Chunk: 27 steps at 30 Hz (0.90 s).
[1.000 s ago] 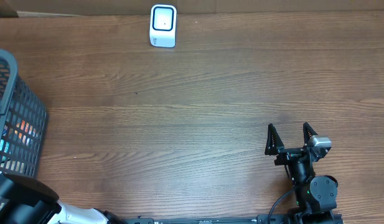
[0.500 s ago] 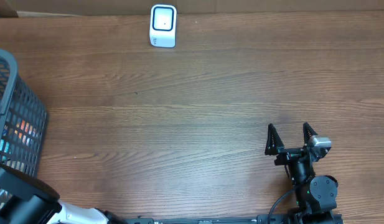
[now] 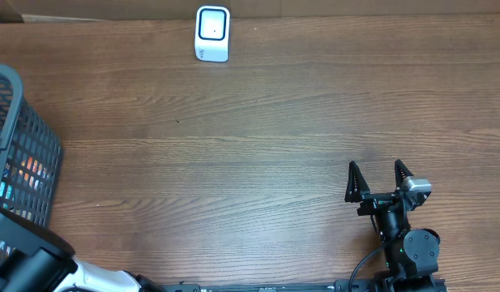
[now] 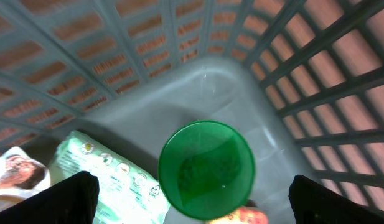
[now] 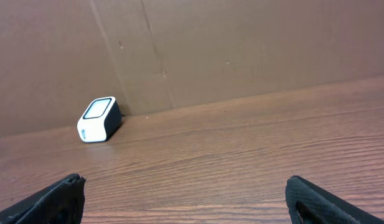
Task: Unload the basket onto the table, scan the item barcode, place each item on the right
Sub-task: 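Reach the left gripper into the grey basket and grasp the green-capped jar, then carry the jar with the left gripper toward the scanner and set it down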
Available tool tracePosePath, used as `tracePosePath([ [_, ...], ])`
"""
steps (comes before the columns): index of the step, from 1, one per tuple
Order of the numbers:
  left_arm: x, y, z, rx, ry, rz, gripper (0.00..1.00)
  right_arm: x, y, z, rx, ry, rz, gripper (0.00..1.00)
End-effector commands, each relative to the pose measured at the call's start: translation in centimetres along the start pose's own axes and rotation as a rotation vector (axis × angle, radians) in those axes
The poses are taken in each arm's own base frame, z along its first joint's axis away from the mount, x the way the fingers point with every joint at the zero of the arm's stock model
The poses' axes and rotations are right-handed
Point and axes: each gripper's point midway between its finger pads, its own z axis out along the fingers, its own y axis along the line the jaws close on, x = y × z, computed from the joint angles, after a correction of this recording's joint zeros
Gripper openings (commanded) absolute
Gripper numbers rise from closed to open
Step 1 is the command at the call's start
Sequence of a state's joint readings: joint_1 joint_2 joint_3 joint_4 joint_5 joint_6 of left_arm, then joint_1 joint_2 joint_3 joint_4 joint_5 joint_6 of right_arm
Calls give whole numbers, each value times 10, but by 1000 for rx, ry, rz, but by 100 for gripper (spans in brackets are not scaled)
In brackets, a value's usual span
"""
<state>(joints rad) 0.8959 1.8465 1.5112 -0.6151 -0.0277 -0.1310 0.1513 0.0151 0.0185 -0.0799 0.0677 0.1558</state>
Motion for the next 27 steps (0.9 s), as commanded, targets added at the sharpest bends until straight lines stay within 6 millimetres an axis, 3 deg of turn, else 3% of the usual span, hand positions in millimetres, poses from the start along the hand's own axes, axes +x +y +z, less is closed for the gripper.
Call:
tracePosePath([
  [1, 19, -4, 25, -5, 65, 54, 100, 4, 0, 0, 2, 4, -4, 100],
  [7, 19, -5, 38, -7, 58, 65, 100, 3, 0, 0, 2, 4, -4, 100],
  [15, 43, -3, 69, -15, 138, 68, 97, 4, 0, 0, 2, 4, -4, 100],
  [22, 38, -3, 70, -13, 118, 67, 75, 4, 0, 0, 2, 4, -4, 100],
  [27, 27, -5, 66, -10, 94, 66, 66, 4, 0, 0, 2, 4, -4, 100],
])
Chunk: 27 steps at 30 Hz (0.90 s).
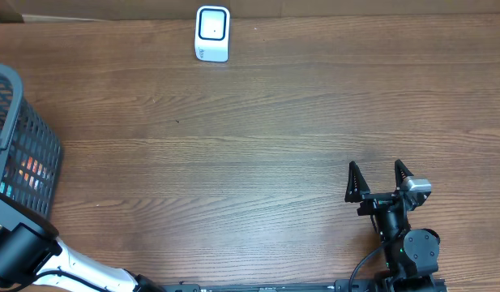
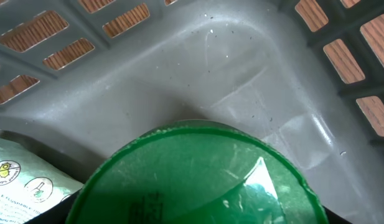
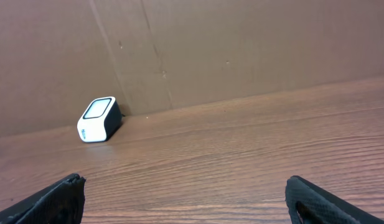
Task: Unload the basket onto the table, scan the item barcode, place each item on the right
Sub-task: 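Carry the jar with the left gripper toward the scanner and set it down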
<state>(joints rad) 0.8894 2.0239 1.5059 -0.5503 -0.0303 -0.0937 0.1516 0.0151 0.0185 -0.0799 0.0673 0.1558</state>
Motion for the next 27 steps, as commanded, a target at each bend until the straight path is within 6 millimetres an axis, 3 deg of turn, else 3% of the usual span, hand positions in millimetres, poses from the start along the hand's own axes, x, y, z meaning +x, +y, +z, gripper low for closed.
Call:
tracePosePath([
  [1, -12, -5, -6, 4, -28, 19, 64, 3, -1, 0, 2, 3, -4, 100],
  [6, -35, -9, -30, 12, -80, 20, 59, 4, -1, 0, 2, 4, -4, 100],
  [12, -75, -17, -87, 38, -207, 12, 54, 4, -1, 0, 2, 4, -4, 100],
  [19, -103, -36, -179, 130, -373, 6, 54, 4, -1, 0, 2, 4, -4, 100],
  [27, -101, -65, -305, 229, -589, 42, 54, 4, -1, 0, 2, 4, -4, 100],
])
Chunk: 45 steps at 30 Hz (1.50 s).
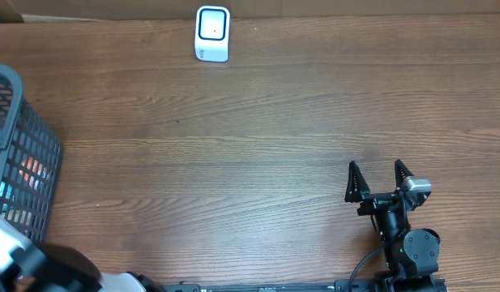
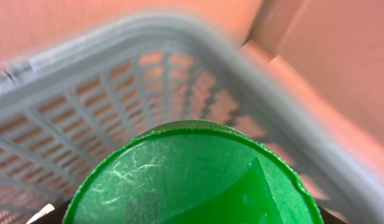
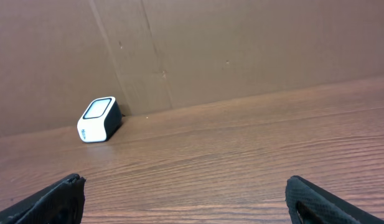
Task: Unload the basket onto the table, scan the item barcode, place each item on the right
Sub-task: 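Carry the jar with the left gripper toward the scanner and set it down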
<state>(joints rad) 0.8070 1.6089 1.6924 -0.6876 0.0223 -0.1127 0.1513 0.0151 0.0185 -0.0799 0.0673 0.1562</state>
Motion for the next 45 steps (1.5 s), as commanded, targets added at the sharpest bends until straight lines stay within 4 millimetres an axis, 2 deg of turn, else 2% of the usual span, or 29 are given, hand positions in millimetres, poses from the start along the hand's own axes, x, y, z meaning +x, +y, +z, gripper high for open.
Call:
tracePosePath([
  [1, -42, -33, -73, 89, -165, 4, 53, 4, -1, 0, 2, 4, -5, 100],
  [6, -48, -81, -140, 212, -260, 61, 53, 4, -1, 0, 2, 4, -4, 100],
  [8, -40, -107, -160, 283, -265, 94, 53, 4, -1, 0, 2, 4, -4, 100],
  [11, -18, -142, -175, 376, -216, 148, 53, 4, -1, 0, 2, 4, -5, 100],
  [18, 78, -227, -183, 565, 71, 349, 53, 4, -1, 0, 2, 4, -4, 100],
  [24, 176, -292, -182, 660, 331, 565, 51, 4, -1, 0, 2, 4, -4, 100],
  [27, 222, -324, -179, 687, 427, 644, 54, 4, -1, 0, 2, 4, -4, 100],
  [36, 339, -403, -175, 761, 554, 806, 55, 4, -1, 0, 2, 4, -4, 100],
  [45, 427, -452, -173, 819, 589, 862, 54, 4, -1, 0, 2, 4, -5, 100],
])
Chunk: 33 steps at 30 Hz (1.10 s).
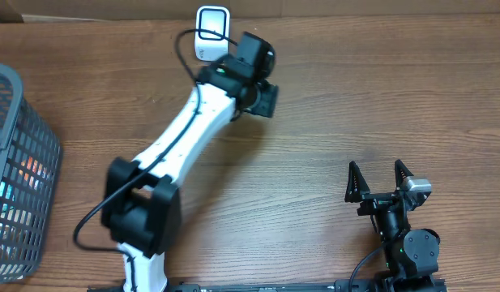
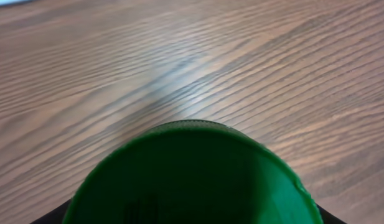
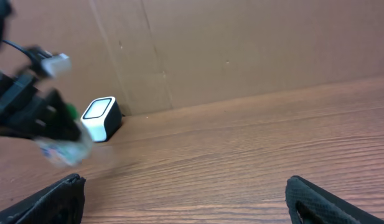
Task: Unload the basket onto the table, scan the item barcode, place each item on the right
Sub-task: 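Carry the jar with the left gripper toward the scanner and set it down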
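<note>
A round green lid (image 2: 192, 180) fills the lower half of the left wrist view: it is the top of the item that my left gripper (image 1: 263, 100) is shut on. The arm reaches across the table, so the gripper hangs just right of and in front of the white barcode scanner (image 1: 211, 31) at the back edge. In the right wrist view the scanner (image 3: 100, 118) stands by the cardboard wall, with the left arm a blur (image 3: 39, 106) beside it. My right gripper (image 1: 381, 180) rests open near the front right, holding nothing.
A grey mesh basket (image 1: 19, 154) with more goods inside stands at the table's left edge. A brown cardboard wall (image 3: 241, 50) runs along the back behind the scanner. Bare wood table (image 1: 355, 97) lies between the two arms.
My left gripper, then holding the green-lidded item just above the basket at the far left, now holds it over the table beside the scanner. The right arm has not moved.
My left gripper was open inside the basket above the green lid. Then it was close down on the lid. Then the lid was held above the basket's rim, and now it is by the scanner at the back.
</note>
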Available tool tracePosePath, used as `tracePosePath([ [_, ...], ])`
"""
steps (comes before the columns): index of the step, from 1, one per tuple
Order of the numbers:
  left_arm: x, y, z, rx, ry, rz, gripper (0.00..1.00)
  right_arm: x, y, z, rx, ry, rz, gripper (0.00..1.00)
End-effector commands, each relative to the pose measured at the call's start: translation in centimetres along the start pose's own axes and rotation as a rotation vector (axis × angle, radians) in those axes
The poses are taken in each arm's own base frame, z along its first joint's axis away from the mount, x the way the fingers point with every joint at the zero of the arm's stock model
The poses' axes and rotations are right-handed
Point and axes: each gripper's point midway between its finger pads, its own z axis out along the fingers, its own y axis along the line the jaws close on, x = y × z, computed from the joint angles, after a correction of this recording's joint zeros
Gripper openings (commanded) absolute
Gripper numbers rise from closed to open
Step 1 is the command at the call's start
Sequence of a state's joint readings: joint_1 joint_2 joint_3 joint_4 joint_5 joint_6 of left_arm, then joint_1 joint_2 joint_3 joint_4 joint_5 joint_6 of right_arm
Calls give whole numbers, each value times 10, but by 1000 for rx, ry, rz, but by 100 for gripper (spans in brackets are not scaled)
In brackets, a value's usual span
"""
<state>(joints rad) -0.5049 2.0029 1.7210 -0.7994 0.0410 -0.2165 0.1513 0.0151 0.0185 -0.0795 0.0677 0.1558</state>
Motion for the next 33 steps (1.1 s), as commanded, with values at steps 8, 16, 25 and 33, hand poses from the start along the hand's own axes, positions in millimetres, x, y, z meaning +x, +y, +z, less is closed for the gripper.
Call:
tracePosePath([
  [8, 12, -70, 41, 82, 5, 72, 55, 4, -1, 0, 2, 4, -4, 100],
  [16, 40, -95, 46, 48, 56, 145, 56, 4, -1, 0, 2, 4, -4, 100],
  [25, 59, -108, 76, 45, 95, 124, 57, 4, -1, 0, 2, 4, -4, 100],
  [33, 62, -120, 75, 89, 100, 139, 100, 4, -1, 0, 2, 4, -4, 100],
])
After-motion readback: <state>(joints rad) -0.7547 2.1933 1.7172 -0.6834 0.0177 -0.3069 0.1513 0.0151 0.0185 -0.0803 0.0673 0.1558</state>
